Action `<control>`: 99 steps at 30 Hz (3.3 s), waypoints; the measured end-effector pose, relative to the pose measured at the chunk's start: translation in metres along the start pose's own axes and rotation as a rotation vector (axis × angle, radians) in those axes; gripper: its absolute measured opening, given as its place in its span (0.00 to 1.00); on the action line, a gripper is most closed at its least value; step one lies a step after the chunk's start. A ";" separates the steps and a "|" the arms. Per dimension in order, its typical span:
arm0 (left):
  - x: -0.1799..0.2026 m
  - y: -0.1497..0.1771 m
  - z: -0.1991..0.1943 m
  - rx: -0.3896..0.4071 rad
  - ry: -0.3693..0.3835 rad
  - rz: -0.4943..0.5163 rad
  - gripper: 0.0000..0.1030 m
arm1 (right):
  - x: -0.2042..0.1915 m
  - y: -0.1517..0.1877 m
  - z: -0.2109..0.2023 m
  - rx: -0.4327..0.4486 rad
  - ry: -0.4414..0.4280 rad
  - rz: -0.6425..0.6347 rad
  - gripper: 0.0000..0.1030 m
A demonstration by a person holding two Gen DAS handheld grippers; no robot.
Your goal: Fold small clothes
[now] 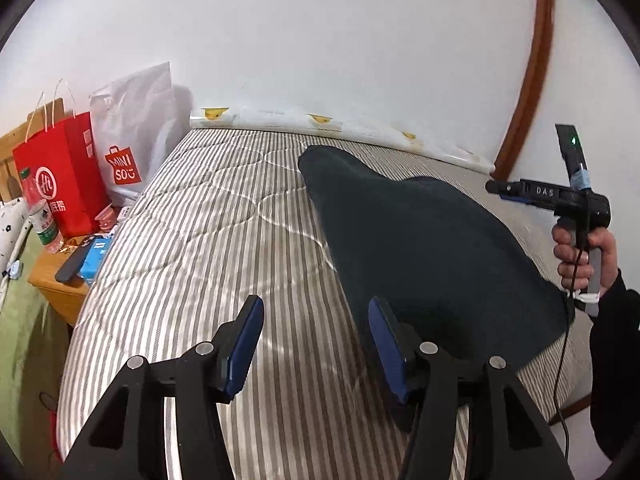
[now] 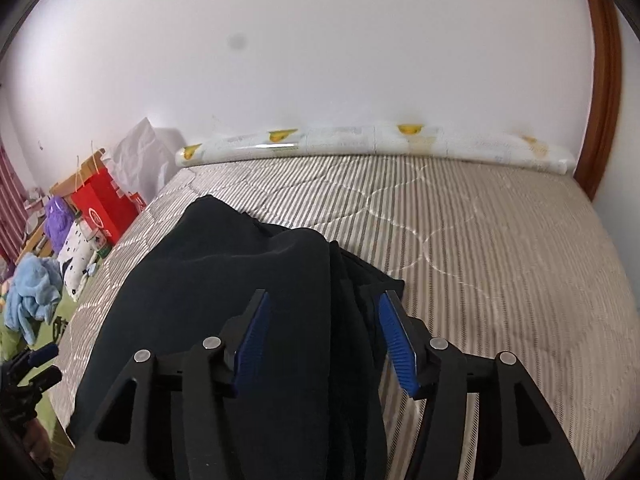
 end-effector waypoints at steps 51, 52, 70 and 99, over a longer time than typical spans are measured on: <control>0.086 -0.019 -0.017 -0.031 0.049 0.084 0.55 | -0.014 0.061 -0.096 0.073 0.232 0.018 0.56; 0.086 -0.021 -0.024 -0.021 0.041 0.077 0.58 | -0.017 0.065 -0.107 0.082 0.235 0.028 0.57; 0.087 -0.025 -0.158 0.125 -0.126 0.038 0.85 | -0.093 0.122 -0.240 0.175 0.280 0.011 0.95; 0.083 -0.019 -0.170 0.137 -0.158 0.021 0.85 | -0.104 0.128 -0.264 0.203 0.290 0.010 0.95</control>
Point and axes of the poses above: each gripper's, at about its wrist camera, not at the fingertips, and z roughly the way its jaws point, x to its right, y to its underside, the point moved 2 cm from there along z, roughly the way its jaws point, and after that the axes turned 10 degrees about -y, right-handed, at the moved point
